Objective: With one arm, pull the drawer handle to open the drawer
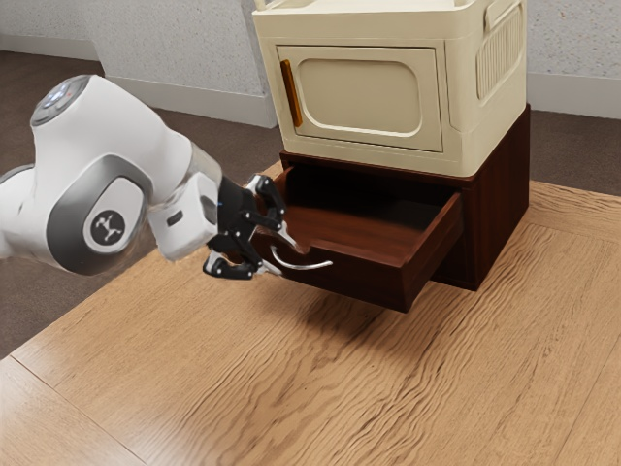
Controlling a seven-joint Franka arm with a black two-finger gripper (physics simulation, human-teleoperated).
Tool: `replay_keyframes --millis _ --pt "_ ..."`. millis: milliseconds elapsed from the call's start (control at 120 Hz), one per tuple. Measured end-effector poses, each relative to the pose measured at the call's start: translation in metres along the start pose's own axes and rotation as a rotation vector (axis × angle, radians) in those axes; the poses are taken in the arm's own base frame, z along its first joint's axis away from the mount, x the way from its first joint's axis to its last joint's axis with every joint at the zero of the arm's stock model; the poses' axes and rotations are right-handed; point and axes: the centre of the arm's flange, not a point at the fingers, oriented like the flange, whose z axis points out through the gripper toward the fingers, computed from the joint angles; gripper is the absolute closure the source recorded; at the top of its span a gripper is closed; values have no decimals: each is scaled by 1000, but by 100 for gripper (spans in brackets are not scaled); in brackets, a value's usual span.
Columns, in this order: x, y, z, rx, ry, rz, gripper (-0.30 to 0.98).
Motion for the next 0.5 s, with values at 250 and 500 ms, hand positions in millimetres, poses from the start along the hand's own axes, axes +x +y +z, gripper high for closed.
replay_keyframes --millis 250,500 --pt "-40 -88 -69 -98 -57 -79 14" --pt "-83 -92 -49 -395 -123 -318 4"
